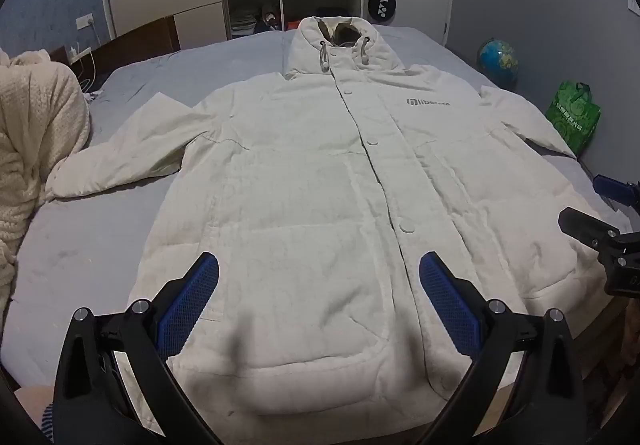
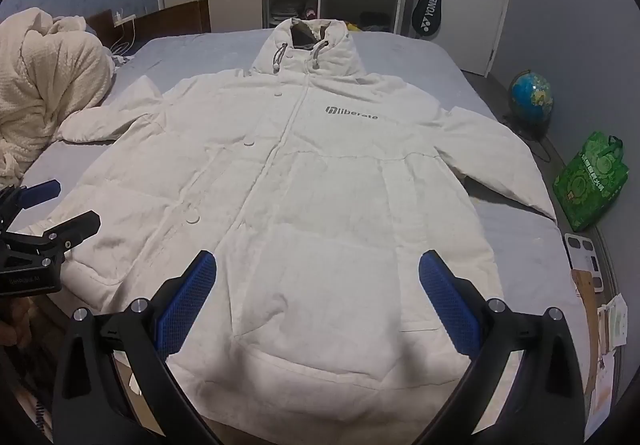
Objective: Fold large clothes
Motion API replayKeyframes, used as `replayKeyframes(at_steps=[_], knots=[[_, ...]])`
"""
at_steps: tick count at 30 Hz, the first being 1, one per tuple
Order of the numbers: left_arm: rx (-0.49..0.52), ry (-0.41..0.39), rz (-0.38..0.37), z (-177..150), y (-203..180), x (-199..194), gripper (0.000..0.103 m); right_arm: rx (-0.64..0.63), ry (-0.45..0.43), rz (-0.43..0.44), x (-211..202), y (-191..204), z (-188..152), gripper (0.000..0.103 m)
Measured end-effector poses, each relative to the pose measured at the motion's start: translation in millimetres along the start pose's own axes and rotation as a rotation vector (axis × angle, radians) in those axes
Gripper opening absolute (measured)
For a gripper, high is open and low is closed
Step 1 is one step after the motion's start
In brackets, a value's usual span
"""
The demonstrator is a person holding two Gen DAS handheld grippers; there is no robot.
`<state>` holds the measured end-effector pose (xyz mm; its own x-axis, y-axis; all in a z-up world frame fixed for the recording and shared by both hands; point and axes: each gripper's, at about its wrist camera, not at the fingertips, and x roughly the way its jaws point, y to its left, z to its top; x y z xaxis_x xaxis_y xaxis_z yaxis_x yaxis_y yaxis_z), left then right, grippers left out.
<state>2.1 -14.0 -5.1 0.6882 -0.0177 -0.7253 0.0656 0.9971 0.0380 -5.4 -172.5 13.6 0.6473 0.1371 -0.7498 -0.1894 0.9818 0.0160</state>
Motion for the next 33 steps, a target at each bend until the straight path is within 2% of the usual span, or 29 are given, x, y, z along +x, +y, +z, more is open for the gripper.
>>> replayKeyframes(at_steps=[7, 13, 17, 20, 25, 29, 33], knots=[[0.023, -0.014, 0.002, 6, -7, -6, 0.097, -0.011, -0.018, 0.007, -5, 3, 1, 0.097], [0.047, -0.066, 0.005, 11, -14, -22, 0.097, 0.015, -0.022, 0.009, -10, -2, 3, 0.097], [0.052, -0.042, 0.002, 4, -14, -18, 0.097, 0.028, -0.039, 0.006, -15, -6, 3, 0.097], [0.031, -0.050, -0.004, 5, -12, -18, 0.097, 0.039, -0.015, 0.008, -13, -7, 1, 0.097], [0.035, -0.036, 0.000, 4, -12, -11, 0.097, 0.031, -0.050, 0.018, -18, -4, 4, 0.097], [0.028, -0.031, -0.012, 3, -10, -8, 0.097, 0.029, -0.019, 0.020, -6, -2, 1, 0.097], [0.026, -0.038, -0.007, 5, -10, -5, 0.097, 0.034, -0.026, 0.038, -4, -3, 1, 0.097]])
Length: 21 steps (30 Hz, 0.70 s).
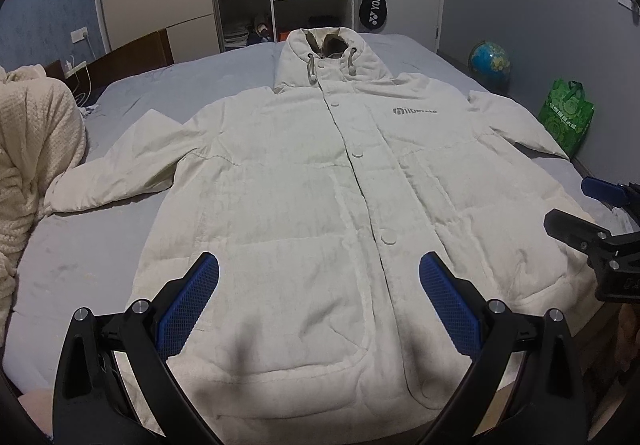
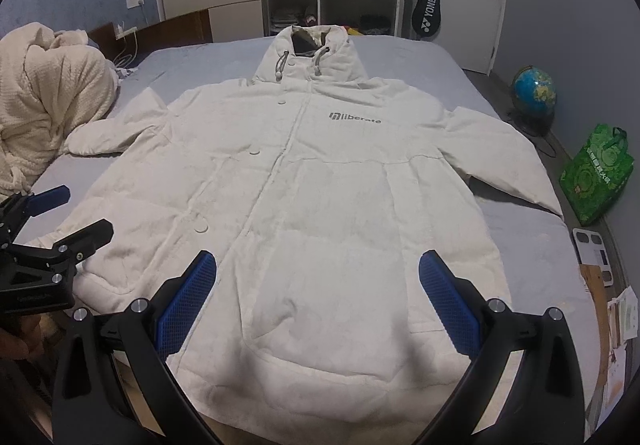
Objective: Fold large clothes
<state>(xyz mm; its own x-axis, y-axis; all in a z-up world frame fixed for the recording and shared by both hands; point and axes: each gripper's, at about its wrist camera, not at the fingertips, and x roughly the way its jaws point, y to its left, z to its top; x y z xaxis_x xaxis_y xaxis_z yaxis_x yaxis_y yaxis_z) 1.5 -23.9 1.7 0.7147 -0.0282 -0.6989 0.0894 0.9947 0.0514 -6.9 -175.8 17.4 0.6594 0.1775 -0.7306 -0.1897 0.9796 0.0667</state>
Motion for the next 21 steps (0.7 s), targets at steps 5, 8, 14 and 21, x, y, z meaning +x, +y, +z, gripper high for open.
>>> replayKeyframes(at_steps=[5, 8, 14, 21], knots=[[0.004, 0.008, -0.002, -1.3, -1.5, 6.6, 0.097, -0.010, 0.007, 0.003, 6.1, 2.0, -1.5, 0.097], [0.002, 0.009, -0.005, -1.4, -2.2, 7.6, 0.097, -0.012, 0.011, 0.000, 8.4, 1.9, -1.8, 0.097], [0.006, 0.003, -0.006, -2.0, -3.7, 7.9, 0.097, -0.010, 0.003, -0.004, 6.7, 2.0, -1.2, 0.097], [0.001, 0.003, -0.005, -1.6, -4.1, 7.3, 0.097, -0.002, 0.000, -0.005, 5.8, 0.0, -1.3, 0.097]])
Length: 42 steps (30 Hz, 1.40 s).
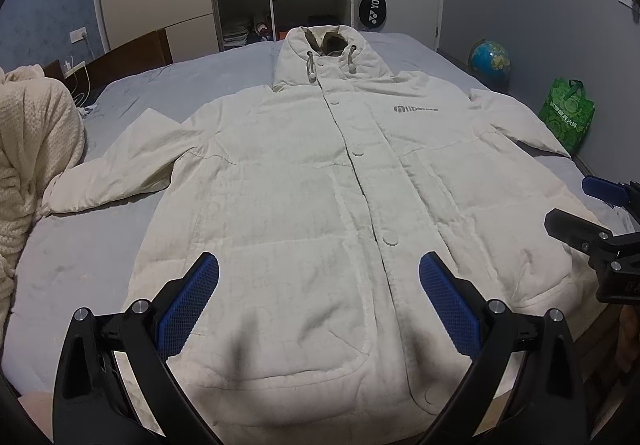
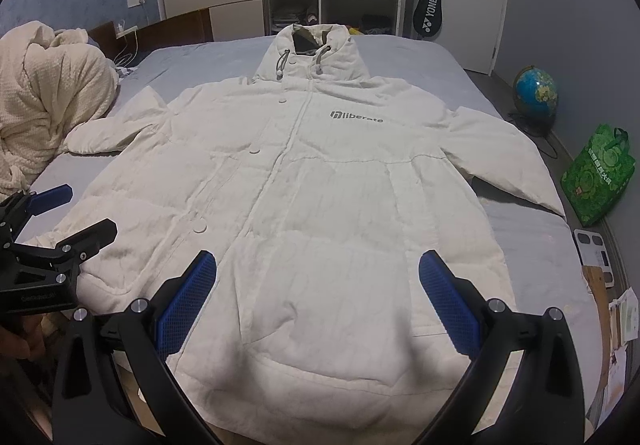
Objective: Fold large clothes
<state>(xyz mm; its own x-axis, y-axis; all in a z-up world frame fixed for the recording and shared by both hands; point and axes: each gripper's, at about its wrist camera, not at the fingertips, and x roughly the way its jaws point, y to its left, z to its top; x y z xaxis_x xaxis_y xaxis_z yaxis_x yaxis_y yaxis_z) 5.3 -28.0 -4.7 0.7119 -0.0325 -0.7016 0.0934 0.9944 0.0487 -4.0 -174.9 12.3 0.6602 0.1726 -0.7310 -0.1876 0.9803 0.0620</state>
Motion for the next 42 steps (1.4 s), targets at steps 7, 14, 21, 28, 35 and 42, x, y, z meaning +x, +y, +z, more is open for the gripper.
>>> replayKeyframes(at_steps=[7, 14, 21, 28, 35, 42], knots=[[0.001, 0.001, 0.000, 0, 1, -1, 0.097, 0.002, -0.002, 0.002, 0, -1, 1, 0.097], [0.000, 0.000, 0.000, 0, 1, -1, 0.097, 0.006, 0.000, 0.002, -1, -1, 2, 0.097], [0.000, 0.000, -0.001, 0, 1, -1, 0.097, 0.005, 0.001, 0.001, -1, -1, 2, 0.097], [0.001, 0.002, 0.000, 0, 2, -1, 0.097, 0.005, 0.003, 0.003, -1, -1, 3, 0.097], [0.004, 0.022, -0.008, -4, 1, 4, 0.097, 0.014, 0.013, 0.022, 1, -4, 4, 0.097], [-0.012, 0.049, 0.020, -6, 5, 11, 0.097, 0.106, -0.007, -0.012, -3, -43, 23, 0.097]])
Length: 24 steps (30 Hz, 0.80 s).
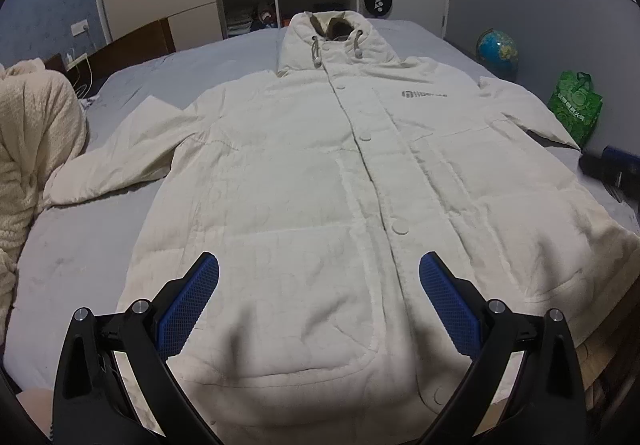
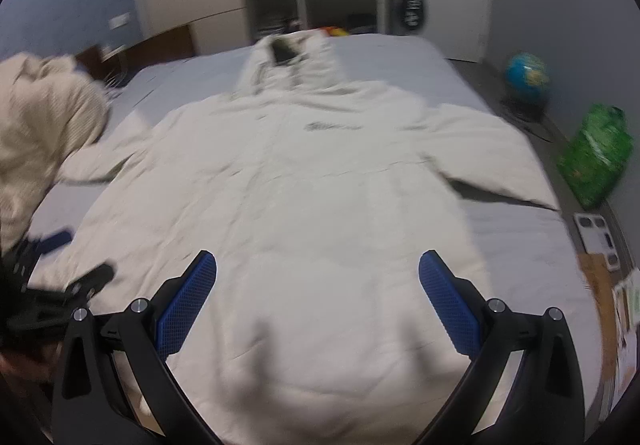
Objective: Fold large clothes
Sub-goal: 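Grasp the sleeve nearest the right gripper and lift it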
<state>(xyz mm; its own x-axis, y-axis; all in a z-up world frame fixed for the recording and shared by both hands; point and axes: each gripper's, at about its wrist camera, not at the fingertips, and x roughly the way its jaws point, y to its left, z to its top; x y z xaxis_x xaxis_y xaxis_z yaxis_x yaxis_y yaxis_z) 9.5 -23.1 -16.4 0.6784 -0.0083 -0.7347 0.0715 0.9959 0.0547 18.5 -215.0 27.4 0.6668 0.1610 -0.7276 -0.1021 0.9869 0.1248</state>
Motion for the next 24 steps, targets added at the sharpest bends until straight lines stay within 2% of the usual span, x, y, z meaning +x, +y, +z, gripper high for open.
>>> replayKeyframes(at_steps=[4, 8, 13, 17, 21, 24], knots=[[-0.017, 0.035, -0.011, -3, 3, 8, 0.097, 0.051, -0.010, -0.018, 6, -38, 15, 0.097], [-0.018, 0.061, -0.029, 2, 4, 13, 0.097, 0.149, 0.057, -0.023, 15, -89, 30, 0.097], [-0.005, 0.095, -0.037, 21, 2, 24, 0.097, 0.261, 0.070, -0.054, 16, -163, 50, 0.097], [0.019, 0.144, -0.058, 41, -6, 42, 0.097, 0.394, 0.108, -0.072, 31, -231, 44, 0.097], [0.055, 0.182, -0.056, 65, -24, 69, 0.097, 0.565, 0.139, -0.036, 48, -288, 34, 0.097], [0.073, 0.198, -0.060, 79, -40, 89, 0.097, 0.720, 0.129, 0.068, 62, -324, 23, 0.097]])
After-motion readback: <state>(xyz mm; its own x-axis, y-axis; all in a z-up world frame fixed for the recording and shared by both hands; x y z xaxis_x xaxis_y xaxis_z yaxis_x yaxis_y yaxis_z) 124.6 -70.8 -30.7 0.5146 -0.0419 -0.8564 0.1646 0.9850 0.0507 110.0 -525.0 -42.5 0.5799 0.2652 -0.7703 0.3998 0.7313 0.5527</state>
